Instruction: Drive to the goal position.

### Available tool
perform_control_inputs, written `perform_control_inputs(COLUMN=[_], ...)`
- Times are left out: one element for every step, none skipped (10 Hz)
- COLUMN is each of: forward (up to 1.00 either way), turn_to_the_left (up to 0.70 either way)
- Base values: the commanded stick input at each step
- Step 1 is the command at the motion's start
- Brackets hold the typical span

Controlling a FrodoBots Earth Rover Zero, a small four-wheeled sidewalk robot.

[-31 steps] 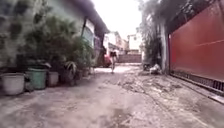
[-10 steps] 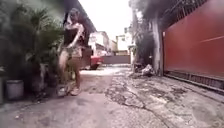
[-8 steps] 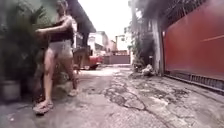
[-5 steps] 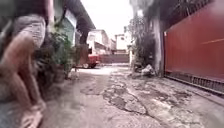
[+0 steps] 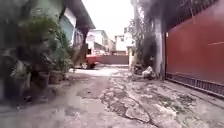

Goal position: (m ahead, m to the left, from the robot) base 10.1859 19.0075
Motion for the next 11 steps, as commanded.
perform_control_inputs(forward=[0.30, 0.30, 0.30, 0.30, 0.30, 0.30, 0.30, 0.30, 0.30, 0.30, 0.30], turn_to_the_left=[0.07, 0.00, 0.00, 0.00, 0.00, 0.00, 0.00, 0.00, 0.00, 0.00, 0.00])
